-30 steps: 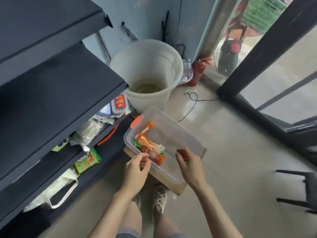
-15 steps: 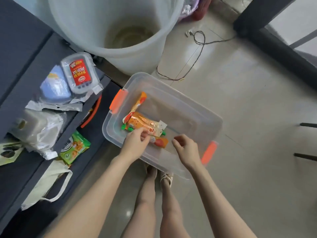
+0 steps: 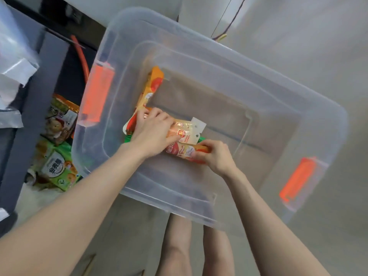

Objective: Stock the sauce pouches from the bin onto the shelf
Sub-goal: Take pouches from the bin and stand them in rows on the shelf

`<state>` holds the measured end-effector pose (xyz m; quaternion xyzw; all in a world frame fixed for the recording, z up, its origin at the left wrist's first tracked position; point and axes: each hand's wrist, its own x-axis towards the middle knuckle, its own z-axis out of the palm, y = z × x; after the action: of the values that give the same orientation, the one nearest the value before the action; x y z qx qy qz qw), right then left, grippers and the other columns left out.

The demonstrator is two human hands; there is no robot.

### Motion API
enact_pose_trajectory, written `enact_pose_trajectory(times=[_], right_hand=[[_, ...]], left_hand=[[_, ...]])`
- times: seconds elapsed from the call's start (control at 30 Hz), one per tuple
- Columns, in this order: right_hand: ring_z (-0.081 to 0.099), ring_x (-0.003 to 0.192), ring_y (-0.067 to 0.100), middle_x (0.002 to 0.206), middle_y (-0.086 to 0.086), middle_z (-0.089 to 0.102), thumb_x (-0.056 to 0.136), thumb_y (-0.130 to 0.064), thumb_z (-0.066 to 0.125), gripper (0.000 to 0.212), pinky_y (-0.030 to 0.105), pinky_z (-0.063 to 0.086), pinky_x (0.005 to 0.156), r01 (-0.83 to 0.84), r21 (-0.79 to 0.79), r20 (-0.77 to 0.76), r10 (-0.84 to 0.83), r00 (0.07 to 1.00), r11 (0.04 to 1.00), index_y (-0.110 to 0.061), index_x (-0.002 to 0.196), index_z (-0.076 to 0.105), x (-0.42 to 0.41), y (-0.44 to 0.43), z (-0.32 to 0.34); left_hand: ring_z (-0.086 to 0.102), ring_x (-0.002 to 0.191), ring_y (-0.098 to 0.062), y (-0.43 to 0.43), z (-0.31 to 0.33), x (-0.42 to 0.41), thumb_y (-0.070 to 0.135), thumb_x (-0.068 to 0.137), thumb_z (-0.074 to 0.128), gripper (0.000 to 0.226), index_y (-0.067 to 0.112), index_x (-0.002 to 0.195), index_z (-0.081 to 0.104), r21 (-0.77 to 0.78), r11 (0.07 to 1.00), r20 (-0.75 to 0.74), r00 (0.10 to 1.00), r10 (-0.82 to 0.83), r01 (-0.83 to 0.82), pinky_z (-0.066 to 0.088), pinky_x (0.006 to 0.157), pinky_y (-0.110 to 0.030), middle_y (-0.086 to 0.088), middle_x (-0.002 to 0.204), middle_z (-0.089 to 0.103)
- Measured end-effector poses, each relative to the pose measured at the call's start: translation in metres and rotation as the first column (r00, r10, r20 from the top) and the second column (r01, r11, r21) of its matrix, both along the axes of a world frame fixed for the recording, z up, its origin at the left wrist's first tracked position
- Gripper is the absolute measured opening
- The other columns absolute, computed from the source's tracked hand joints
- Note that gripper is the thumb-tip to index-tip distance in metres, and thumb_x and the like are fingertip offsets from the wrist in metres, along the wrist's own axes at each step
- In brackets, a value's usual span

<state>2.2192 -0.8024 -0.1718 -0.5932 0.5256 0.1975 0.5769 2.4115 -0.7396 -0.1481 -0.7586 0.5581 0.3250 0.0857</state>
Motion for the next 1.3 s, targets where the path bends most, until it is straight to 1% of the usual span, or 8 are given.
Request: enact_pose_trajectory(times=[0.23,0.47,0.53,0.63,0.87,1.0,1.1,1.3], right_hand=[[0.067,0.078,0.027,0.072,0.002,0.070,0.070,-0.035,0.080,0.017,0.042,0.054,0.074,0.209,-0.069,-0.181,-0.218,0.959,0.976,-0.023,0.071,0.068,-0.054,-0.015,0.016],[0.070,0.077,0.023,0.089,0.012,0.073,0.083,-0.032,0.071,0.027,0.037,0.059,0.063,0.612,-0.008,-0.091,-0.610,0.787,0.791,-0.009,0.098,0.069,-0.035,-0.011,0.038],[0.070,0.082,0.023,0.091,0.010,0.073,0.084,-0.030,0.069,0.025,0.039,0.059,0.071,0.583,0.013,-0.074,-0.580,0.811,0.813,-0.011,0.100,0.068,-0.035,-0.013,0.040],[0.069,0.069,0.014,0.083,0.005,0.072,0.087,-0.026,0.067,0.022,0.029,0.056,0.056,0.594,0.090,-0.006,-0.596,0.803,0.799,-0.009,0.101,0.066,-0.035,-0.011,0.050],[0.070,0.085,0.016,0.096,0.004,0.074,0.077,-0.029,0.070,0.029,0.029,0.058,0.072,0.613,0.282,0.193,-0.669,0.718,0.738,-0.015,0.102,0.064,-0.041,-0.010,0.106],[0.071,0.089,0.021,0.102,0.010,0.073,0.078,-0.021,0.070,0.033,0.028,0.058,0.071,0.516,0.317,0.244,-0.594,0.767,0.796,-0.010,0.108,0.060,-0.043,-0.011,0.146],[0.070,0.094,0.023,0.106,0.008,0.072,0.081,-0.018,0.070,0.032,0.034,0.058,0.077,0.449,0.319,0.287,-0.537,0.793,0.835,-0.014,0.110,0.061,-0.045,-0.009,0.182],[0.070,0.090,0.020,0.099,0.002,0.074,0.070,-0.020,0.070,0.031,0.037,0.055,0.077,0.300,0.390,0.377,-0.448,0.811,0.871,-0.023,0.100,0.066,-0.044,0.004,0.273]], left_hand=[[0.047,0.114,-0.026,-0.013,-0.004,0.010,0.077,0.075,0.033,0.077,0.019,0.124,0.050,0.087,0.995,-0.051,0.997,-0.053,0.057,0.020,0.097,-0.039,-0.006,0.120,0.057],[0.051,0.104,-0.025,-0.021,-0.004,0.010,0.050,0.084,0.060,0.040,0.020,0.112,0.060,0.244,0.934,-0.046,0.965,-0.258,0.261,0.031,0.086,-0.036,-0.005,0.109,0.059],[0.051,0.096,-0.025,-0.023,-0.001,0.007,0.045,0.085,0.061,0.034,0.019,0.108,0.062,0.257,0.942,-0.097,0.976,-0.195,0.214,0.032,0.073,-0.032,-0.006,0.099,0.055],[0.053,0.087,-0.027,-0.021,0.012,0.008,0.042,0.088,0.058,0.023,0.020,0.095,0.053,0.232,0.970,-0.140,0.989,-0.038,0.070,0.036,0.065,-0.033,-0.008,0.095,0.058],[0.056,0.099,-0.037,-0.008,0.072,-0.005,0.041,0.092,0.051,0.030,0.014,0.103,0.043,0.133,0.942,-0.189,0.925,0.330,-0.309,0.041,0.076,-0.040,-0.016,0.108,0.060],[0.062,0.101,-0.027,0.000,0.122,-0.020,0.023,0.093,0.055,0.018,0.011,0.107,0.058,0.139,0.759,-0.456,0.640,0.619,-0.636,0.048,0.081,-0.034,-0.007,0.107,0.066],[0.071,0.083,-0.015,0.016,0.167,-0.037,0.024,0.091,0.060,0.018,0.012,0.103,0.064,0.313,0.473,-0.626,0.196,0.755,-0.823,0.058,0.070,-0.029,-0.001,0.095,0.073],[0.069,0.097,-0.022,0.066,0.262,-0.086,0.034,0.086,0.059,0.033,0.022,0.117,0.058,0.564,0.135,-0.754,-0.441,0.487,-0.814,0.057,0.068,-0.032,-0.004,0.108,0.072]])
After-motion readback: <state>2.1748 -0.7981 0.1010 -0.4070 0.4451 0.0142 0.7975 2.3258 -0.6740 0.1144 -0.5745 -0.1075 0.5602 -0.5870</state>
